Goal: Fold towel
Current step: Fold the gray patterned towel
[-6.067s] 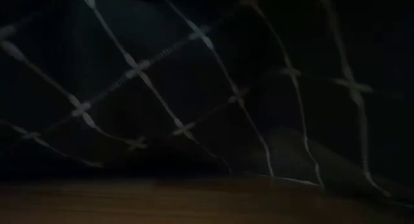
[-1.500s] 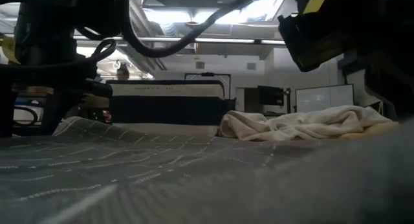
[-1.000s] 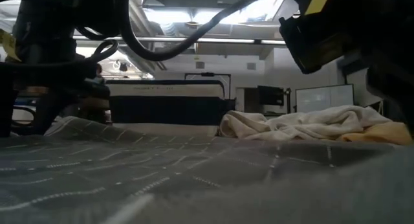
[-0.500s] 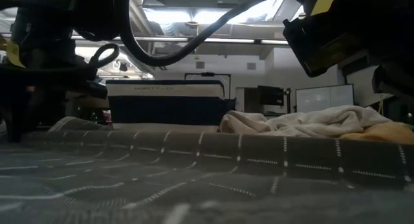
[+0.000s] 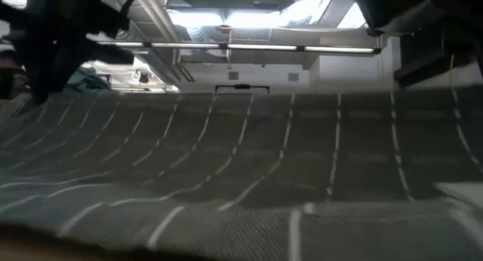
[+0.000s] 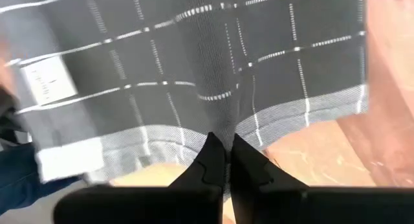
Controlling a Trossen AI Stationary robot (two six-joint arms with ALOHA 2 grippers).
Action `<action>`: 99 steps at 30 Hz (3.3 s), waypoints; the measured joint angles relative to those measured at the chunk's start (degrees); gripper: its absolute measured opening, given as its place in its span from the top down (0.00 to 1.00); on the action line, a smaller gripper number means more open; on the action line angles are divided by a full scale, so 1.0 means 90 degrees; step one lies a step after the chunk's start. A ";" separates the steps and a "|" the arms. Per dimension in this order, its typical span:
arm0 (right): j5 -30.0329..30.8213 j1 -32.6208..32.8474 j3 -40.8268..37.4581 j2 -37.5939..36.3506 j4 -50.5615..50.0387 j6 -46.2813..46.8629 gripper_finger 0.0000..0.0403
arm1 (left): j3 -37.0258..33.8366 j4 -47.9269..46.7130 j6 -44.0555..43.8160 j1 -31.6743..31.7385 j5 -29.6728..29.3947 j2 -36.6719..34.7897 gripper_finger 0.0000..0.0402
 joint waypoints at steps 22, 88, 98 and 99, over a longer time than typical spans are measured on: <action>0.1111 -0.0007 0.0021 -0.1693 -0.0799 0.0834 0.99 | 0.1380 -0.1203 0.0022 0.0749 -0.0436 -0.0713 1.00; 0.1280 0.0328 0.0027 -0.2159 0.2107 0.1815 0.99 | 0.2163 0.3533 -0.3771 -0.0692 0.1644 0.0202 1.00; 0.1116 0.0328 0.0027 -0.2173 0.2024 0.2005 0.99 | 0.2163 0.3291 -0.4165 -0.0434 0.1555 0.0609 1.00; 0.1103 0.0328 0.0027 -0.2173 0.2017 0.2009 0.99 | 0.2163 0.3294 -0.4167 -0.0449 0.1654 0.0698 1.00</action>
